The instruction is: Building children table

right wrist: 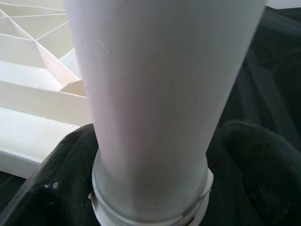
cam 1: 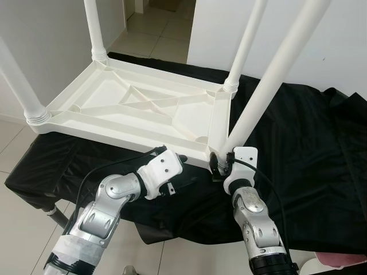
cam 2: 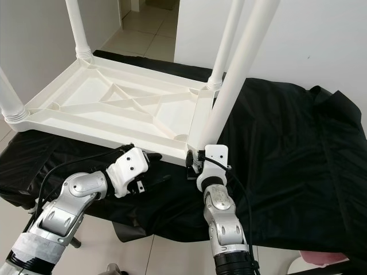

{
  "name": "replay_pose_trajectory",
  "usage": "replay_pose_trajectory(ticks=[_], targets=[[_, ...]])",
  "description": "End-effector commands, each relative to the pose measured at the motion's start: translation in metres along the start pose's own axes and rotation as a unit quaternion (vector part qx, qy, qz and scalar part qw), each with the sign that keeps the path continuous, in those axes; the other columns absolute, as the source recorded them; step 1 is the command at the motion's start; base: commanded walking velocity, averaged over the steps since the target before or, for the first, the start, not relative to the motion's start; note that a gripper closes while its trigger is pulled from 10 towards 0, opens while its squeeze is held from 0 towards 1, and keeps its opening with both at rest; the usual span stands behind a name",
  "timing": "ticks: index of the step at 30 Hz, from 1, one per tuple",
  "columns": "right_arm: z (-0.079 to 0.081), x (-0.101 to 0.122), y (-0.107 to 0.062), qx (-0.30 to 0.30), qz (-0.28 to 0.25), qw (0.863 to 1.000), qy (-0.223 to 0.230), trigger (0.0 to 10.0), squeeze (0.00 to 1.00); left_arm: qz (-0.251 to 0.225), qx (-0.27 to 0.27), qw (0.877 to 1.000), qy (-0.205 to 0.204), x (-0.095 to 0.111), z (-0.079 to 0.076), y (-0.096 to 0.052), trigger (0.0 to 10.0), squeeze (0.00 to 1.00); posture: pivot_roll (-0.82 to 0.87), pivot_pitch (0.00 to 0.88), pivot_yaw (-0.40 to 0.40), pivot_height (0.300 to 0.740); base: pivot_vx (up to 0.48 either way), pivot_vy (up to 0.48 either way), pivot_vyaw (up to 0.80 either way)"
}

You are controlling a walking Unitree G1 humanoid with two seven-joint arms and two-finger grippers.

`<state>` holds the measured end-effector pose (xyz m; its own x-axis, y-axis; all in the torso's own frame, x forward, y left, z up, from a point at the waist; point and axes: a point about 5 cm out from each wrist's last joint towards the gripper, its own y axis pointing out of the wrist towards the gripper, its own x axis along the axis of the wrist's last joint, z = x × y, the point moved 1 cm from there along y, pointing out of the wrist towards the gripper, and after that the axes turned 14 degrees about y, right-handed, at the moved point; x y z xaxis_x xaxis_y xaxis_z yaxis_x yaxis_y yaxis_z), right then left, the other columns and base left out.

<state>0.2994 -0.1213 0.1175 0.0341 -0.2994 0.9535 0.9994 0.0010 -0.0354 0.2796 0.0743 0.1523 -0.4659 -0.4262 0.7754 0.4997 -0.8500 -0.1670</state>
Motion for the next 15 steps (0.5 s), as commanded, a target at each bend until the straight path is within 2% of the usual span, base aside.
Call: replay_pose_trajectory(ticks=[1,7,11,12,13,15], targets=[[0.0,-0.007,-0.002,-0.004,0.017,1.0,0.011,10.0,1.0,0.005,0.009,1.0,0.006,-0.001,-0.001,0.003,10.0,0.0,0.03,0.027,-0.091,0.74,0.0,0.0,0.0],[-0.012,0.001,-0.005,0.053,0.005,0.999,-0.008,10.0,1.0,0.005,0.009,1.0,0.007,0.0,-0.001,0.002,10.0,0.0,0.03,0.023,-0.09,0.74,0.0,0.0,0.0],[-0.016,0.003,-0.006,0.066,0.003,0.998,-0.013,10.0,1.0,0.005,0.01,1.0,0.007,-0.001,-0.001,0.002,10.0,0.0,0.03,0.023,-0.09,0.74,0.0,0.0,0.0],[-0.017,0.004,-0.007,0.074,0.001,0.997,-0.012,10.0,0.38,0.005,0.011,1.0,0.007,-0.001,-0.001,0.001,10.0,0.0,0.02,0.023,-0.088,0.74,0.0,0.0,0.0],[-0.016,0.006,-0.008,0.101,-0.003,0.995,-0.014,10.0,0.0,0.005,0.011,1.0,0.006,-0.001,-0.001,0.001,10.0,0.0,0.02,0.025,-0.085,0.74,0.0,0.0,0.0],[-0.019,0.013,-0.007,0.158,-0.011,0.987,-0.012,10.0,0.0,0.005,0.01,1.0,0.006,-0.001,-0.001,0.001,10.0,0.0,0.02,0.025,-0.082,0.74,0.0,0.0,0.0]])
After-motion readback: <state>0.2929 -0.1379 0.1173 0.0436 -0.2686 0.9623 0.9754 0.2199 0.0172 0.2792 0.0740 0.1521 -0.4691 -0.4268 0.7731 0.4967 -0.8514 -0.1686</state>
